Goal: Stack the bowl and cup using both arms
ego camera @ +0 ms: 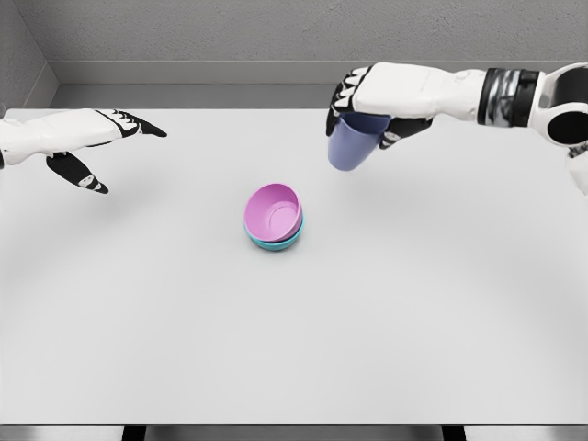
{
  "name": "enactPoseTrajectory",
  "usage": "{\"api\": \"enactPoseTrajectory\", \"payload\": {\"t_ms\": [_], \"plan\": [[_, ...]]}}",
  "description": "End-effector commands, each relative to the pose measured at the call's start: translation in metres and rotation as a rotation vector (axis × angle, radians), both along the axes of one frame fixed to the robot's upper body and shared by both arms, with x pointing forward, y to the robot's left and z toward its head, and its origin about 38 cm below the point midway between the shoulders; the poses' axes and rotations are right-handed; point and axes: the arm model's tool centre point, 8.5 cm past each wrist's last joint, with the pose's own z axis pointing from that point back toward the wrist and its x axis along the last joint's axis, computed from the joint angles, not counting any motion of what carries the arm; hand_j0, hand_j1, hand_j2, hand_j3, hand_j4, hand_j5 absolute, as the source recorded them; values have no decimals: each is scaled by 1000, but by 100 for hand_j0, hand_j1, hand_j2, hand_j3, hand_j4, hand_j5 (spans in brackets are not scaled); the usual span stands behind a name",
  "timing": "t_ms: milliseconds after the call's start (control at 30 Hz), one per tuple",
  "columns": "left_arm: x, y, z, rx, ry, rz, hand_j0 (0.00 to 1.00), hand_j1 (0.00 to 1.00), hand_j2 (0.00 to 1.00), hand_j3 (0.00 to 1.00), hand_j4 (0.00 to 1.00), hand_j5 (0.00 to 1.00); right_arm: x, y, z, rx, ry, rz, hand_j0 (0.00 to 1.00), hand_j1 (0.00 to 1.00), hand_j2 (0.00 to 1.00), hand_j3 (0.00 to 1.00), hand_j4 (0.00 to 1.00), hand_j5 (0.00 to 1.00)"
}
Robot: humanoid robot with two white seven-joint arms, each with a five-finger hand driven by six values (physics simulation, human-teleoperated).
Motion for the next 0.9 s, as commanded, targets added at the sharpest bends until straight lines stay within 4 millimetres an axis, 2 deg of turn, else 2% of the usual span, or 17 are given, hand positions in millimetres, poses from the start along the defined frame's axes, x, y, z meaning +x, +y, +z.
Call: {"api": "enactPoseTrajectory", "payload": {"t_ms": [0, 67, 233, 400, 567, 867], "plan": [[0, 0, 1, -6, 0, 3, 100, 100, 100, 100, 100, 100, -2, 13, -5, 8, 15, 25, 59, 59, 59, 59, 59, 59], [0, 1, 1, -6, 1, 4, 100, 100, 100, 100, 100, 100, -2, 17, -6, 4, 16, 35, 60, 60, 60, 60, 60, 60], [0, 1, 1, -6, 1, 4, 100, 100, 100, 100, 100, 100, -12, 44, -5, -13, 4, 109, 60, 60, 60, 60, 60, 60], [0, 0, 0, -6, 1, 3, 100, 100, 100, 100, 100, 100, -17, 50, -3, -16, -6, 132, 60, 60, 60, 60, 60, 60], [1, 0, 0, -7, 2, 3, 100, 100, 100, 100, 100, 100, -27, 59, 10, -14, -46, 176, 60, 60, 60, 60, 60, 60], [0, -1, 0, -5, 1, 2, 100, 100, 100, 100, 100, 100, -40, 73, 10, -25, -60, 232, 60, 60, 60, 60, 60, 60]]}}
